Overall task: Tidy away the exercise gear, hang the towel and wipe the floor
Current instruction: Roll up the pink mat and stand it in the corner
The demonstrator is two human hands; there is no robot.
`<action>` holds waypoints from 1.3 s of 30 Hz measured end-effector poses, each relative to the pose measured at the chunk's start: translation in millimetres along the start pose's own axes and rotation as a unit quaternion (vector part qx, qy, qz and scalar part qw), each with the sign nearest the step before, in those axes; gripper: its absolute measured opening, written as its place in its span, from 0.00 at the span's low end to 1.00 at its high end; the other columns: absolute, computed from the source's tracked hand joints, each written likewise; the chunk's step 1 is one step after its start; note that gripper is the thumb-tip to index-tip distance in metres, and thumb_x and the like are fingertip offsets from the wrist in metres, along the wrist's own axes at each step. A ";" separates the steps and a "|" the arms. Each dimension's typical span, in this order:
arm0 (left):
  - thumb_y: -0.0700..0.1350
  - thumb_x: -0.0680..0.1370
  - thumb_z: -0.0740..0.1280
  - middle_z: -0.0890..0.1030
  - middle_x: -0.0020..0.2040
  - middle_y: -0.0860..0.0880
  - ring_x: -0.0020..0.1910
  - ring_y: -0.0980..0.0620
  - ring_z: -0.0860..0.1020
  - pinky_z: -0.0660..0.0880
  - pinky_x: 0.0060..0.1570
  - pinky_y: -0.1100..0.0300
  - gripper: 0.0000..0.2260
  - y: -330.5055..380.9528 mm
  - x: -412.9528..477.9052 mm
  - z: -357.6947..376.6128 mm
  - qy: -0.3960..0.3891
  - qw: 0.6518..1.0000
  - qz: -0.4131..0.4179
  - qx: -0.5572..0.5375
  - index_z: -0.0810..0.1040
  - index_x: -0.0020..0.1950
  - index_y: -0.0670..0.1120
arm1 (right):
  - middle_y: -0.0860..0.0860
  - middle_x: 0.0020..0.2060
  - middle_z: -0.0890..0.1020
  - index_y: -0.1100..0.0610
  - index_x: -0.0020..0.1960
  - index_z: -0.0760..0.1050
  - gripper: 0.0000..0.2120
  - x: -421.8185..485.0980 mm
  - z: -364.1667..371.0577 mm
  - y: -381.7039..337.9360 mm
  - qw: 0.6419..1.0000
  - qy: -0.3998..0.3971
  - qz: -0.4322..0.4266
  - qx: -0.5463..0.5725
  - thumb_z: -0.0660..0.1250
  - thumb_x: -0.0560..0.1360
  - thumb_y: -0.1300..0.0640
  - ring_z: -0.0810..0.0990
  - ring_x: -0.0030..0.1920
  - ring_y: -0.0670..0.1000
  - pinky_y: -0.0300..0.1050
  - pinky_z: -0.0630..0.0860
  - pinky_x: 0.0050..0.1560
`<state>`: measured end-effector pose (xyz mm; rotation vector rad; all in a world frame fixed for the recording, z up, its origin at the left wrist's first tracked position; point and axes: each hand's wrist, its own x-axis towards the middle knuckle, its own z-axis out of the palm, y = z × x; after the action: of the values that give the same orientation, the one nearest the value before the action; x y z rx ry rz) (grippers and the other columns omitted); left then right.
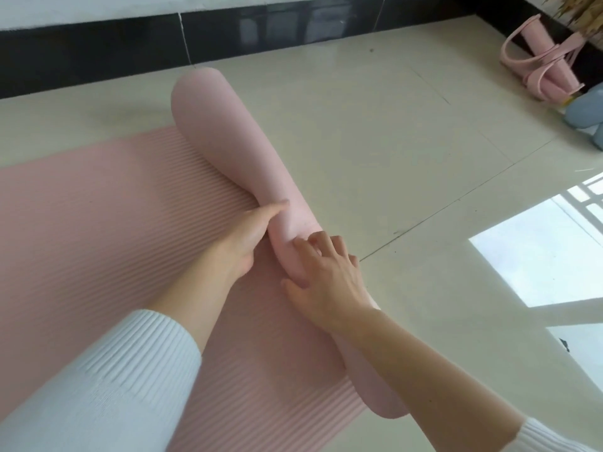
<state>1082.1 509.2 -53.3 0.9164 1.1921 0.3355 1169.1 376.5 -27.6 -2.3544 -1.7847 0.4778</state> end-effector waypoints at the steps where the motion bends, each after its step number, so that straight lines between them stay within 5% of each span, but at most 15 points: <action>1: 0.59 0.64 0.73 0.82 0.55 0.50 0.57 0.49 0.78 0.72 0.58 0.55 0.28 -0.7 0.2 -1.9 0.011 1.000 -0.004 -0.002 0.80 0.59 0.46 | 0.47 0.62 0.67 0.47 0.67 0.68 0.22 1.4 -3.9 -3.5 1.000 -0.003 0.008 0.029 0.62 0.74 0.47 0.63 0.62 0.52 0.51 0.66 0.58; 5: 0.57 0.66 0.75 0.79 0.59 0.52 0.59 0.50 0.76 0.69 0.62 0.53 0.28 -6.7 -1.2 -22.3 0.041 0.998 -0.019 0.047 0.76 0.61 0.47 | 0.46 0.57 0.71 0.51 0.63 0.76 0.21 9.6 -11.0 -6.4 0.970 -0.002 0.066 0.234 0.56 0.75 0.65 0.70 0.57 0.47 0.39 0.69 0.52; 8: 0.58 0.70 0.71 0.74 0.65 0.52 0.61 0.50 0.72 0.68 0.60 0.54 0.32 -9.0 -6.1 -37.3 0.116 0.974 0.055 0.187 0.67 0.70 0.49 | 0.47 0.60 0.65 0.52 0.66 0.68 0.24 10.7 -10.3 -1.6 0.950 0.009 0.136 0.283 0.60 0.73 0.67 0.74 0.49 0.41 0.34 0.70 0.38; 11: 0.59 0.71 0.71 0.56 0.74 0.46 0.70 0.42 0.60 0.65 0.62 0.41 0.44 -4.7 -23.0 -45.5 0.214 0.836 0.157 0.481 0.45 0.77 0.58 | 0.49 0.63 0.65 0.54 0.71 0.64 0.32 15.8 -8.5 -1.6 0.929 -0.048 0.217 0.295 0.72 0.70 0.61 0.76 0.50 0.47 0.38 0.71 0.39; 13: 0.53 0.75 0.69 0.50 0.76 0.47 0.71 0.41 0.57 0.64 0.61 0.43 0.38 -2.8 -33.8 -53.1 0.201 0.737 0.257 0.593 0.48 0.76 0.62 | 0.50 0.60 0.67 0.54 0.68 0.68 0.32 20.9 -10.3 -8.7 0.950 -0.080 0.202 0.225 0.75 0.67 0.58 0.72 0.55 0.50 0.41 0.71 0.43; 15: 0.46 0.76 0.68 0.50 0.77 0.49 0.71 0.43 0.56 0.62 0.62 0.46 0.33 -3.1 -40.3 -63.7 0.159 0.693 0.306 0.633 0.56 0.75 0.64 | 0.49 0.58 0.67 0.50 0.64 0.70 0.31 21.8 -13.3 -17.5 0.968 -0.091 0.167 0.161 0.77 0.64 0.53 0.65 0.60 0.51 0.46 0.71 0.52; 18: 0.42 0.74 0.67 0.54 0.75 0.49 0.69 0.45 0.58 0.65 0.63 0.47 0.31 -3.6 -50.9 -79.8 0.133 0.719 0.280 0.623 0.62 0.73 0.61 | 0.46 0.57 0.66 0.46 0.59 0.74 0.25 18.0 -21.1 -30.5 0.968 -0.125 0.147 0.162 0.77 0.64 0.48 0.63 0.59 0.48 0.50 0.70 0.58; 21: 0.48 0.74 0.65 0.61 0.69 0.50 0.63 0.47 0.69 0.70 0.60 0.52 0.22 0.3 -66.2 -99.7 0.124 0.785 0.233 0.561 0.70 0.68 0.59 | 0.46 0.58 0.72 0.48 0.54 0.80 0.13 13.8 -24.8 -43.4 0.951 -0.145 0.125 0.244 0.73 0.70 0.52 0.73 0.54 0.48 0.39 0.71 0.43; 25: 0.56 0.74 0.66 0.74 0.58 0.49 0.57 0.49 0.74 0.70 0.56 0.57 0.13 0.0 -83.0 -136.6 0.146 0.855 0.187 0.461 0.79 0.57 0.56 | 0.45 0.53 0.80 0.49 0.44 0.84 0.08 9.7 -22.1 -66.9 0.944 -0.129 0.078 0.293 0.67 0.73 0.59 0.77 0.55 0.45 0.42 0.74 0.51; 29: 0.56 0.74 0.69 0.77 0.59 0.53 0.60 0.53 0.76 0.68 0.53 0.62 0.21 -22.3 -100.2 -150.8 0.100 0.927 0.152 0.329 0.74 0.66 0.52 | 0.49 0.48 0.80 0.53 0.54 0.79 0.17 11.1 -18.2 -85.3 0.938 -0.106 0.067 0.323 0.66 0.70 0.68 0.80 0.51 0.49 0.48 0.79 0.49; 33: 0.62 0.68 0.72 0.73 0.65 0.57 0.61 0.51 0.76 0.77 0.49 0.56 0.38 -42.8 -108.9 -142.3 0.045 0.984 0.071 0.160 0.58 0.73 0.63 | 0.49 0.55 0.74 0.51 0.64 0.71 0.29 10.1 -8.9 -85.6 0.941 -0.094 0.108 0.305 0.76 0.66 0.60 0.78 0.52 0.53 0.46 0.77 0.46; 36: 0.60 0.60 0.76 0.76 0.62 0.55 0.56 0.51 0.79 0.79 0.54 0.47 0.42 -44.5 -106.1 -129.5 0.032 0.997 0.046 0.046 0.56 0.67 0.69 | 0.48 0.53 0.77 0.55 0.64 0.74 0.26 6.8 -4.1 -83.0 0.935 -0.095 0.130 0.316 0.76 0.67 0.57 0.79 0.52 0.51 0.43 0.76 0.47; 39: 0.50 0.65 0.77 0.74 0.62 0.53 0.55 0.51 0.78 0.78 0.53 0.52 0.40 -39.2 -102.7 -116.6 0.053 0.995 0.073 0.029 0.56 0.67 0.66 | 0.48 0.52 0.79 0.55 0.63 0.76 0.23 6.1 -6.5 -79.6 0.932 -0.098 0.137 0.321 0.73 0.69 0.59 0.80 0.51 0.49 0.41 0.74 0.46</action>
<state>930.0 467.4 -25.4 1.0502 1.2391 0.4742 1100.4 405.2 1.9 -2.1157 -1.1015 1.1661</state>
